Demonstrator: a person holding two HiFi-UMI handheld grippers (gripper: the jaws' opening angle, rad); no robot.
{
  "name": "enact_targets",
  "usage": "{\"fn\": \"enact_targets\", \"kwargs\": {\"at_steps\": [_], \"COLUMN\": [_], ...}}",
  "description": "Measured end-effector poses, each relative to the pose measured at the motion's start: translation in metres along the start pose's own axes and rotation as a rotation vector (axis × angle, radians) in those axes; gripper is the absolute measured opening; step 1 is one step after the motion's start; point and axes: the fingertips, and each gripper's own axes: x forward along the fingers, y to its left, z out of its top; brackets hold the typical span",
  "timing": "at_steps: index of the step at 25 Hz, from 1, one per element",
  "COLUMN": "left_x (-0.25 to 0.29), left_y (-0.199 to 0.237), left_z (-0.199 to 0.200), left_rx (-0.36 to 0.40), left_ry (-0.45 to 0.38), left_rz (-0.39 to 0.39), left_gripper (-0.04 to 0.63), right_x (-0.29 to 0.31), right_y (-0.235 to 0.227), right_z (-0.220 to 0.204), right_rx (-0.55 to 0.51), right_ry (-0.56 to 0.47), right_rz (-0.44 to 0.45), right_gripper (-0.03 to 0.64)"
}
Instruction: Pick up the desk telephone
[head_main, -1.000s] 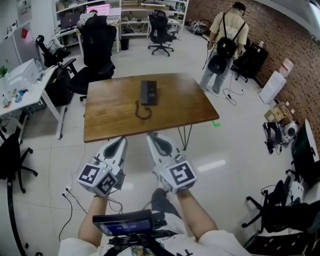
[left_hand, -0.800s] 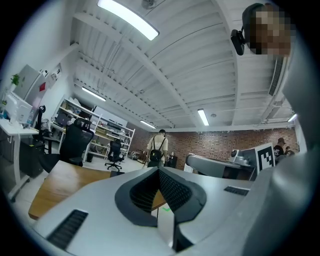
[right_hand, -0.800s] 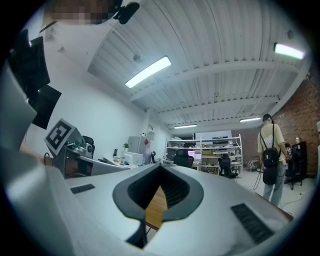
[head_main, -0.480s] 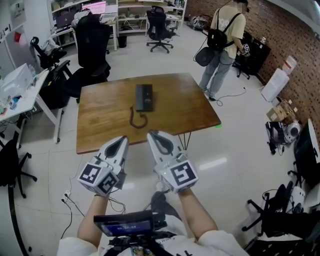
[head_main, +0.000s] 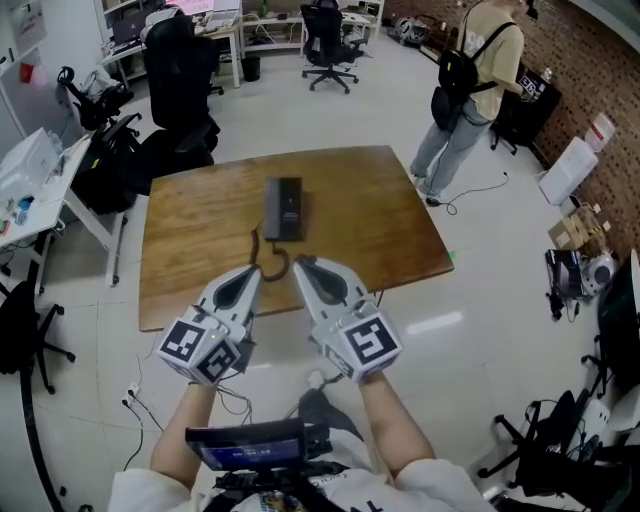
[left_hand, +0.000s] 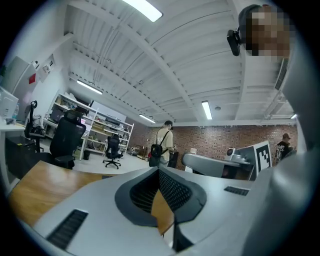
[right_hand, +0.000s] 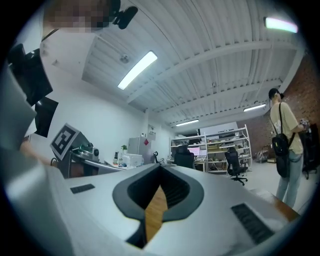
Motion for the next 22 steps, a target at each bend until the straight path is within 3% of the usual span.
{"fn": "enact_targets", "kwargs": {"at_steps": [12, 16, 18, 19, 22], "left_x": [0.102, 0.125, 0.132, 0.134, 0.135], "left_y": [0.048, 0.054, 0.055, 0.055, 0.059], "left_z": [-0.021, -0.030, -0.035, -0.038, -0.041], "left_rx": [-0.054, -0.052, -0.063, -0.074, -0.081], "left_ry": [0.053, 0.092, 0.117, 0.128, 0.133], "left_rz": [0.031, 0.063, 0.059, 0.050, 0.040], "left_gripper": [0.002, 0.002, 0.002, 0.002, 0.000], "right_x": [0.057, 0.066, 0.069, 0.070, 0.073], "right_y": [-0.080, -0.095, -0.106, -0.111, -0.119], "right_z": [-0.022, -0.035, -0.036, -0.036, -0.037], "right_rx": [0.074, 0.158, 0.154, 0.151, 0.184], "right_ry": [0.055, 0.101, 0.089, 0.081, 0.063], "right_rz": [0.122, 0.183, 0.171, 0.169, 0.185], "right_gripper": [0.006, 0.091, 0.070, 0.005, 0.005]}}
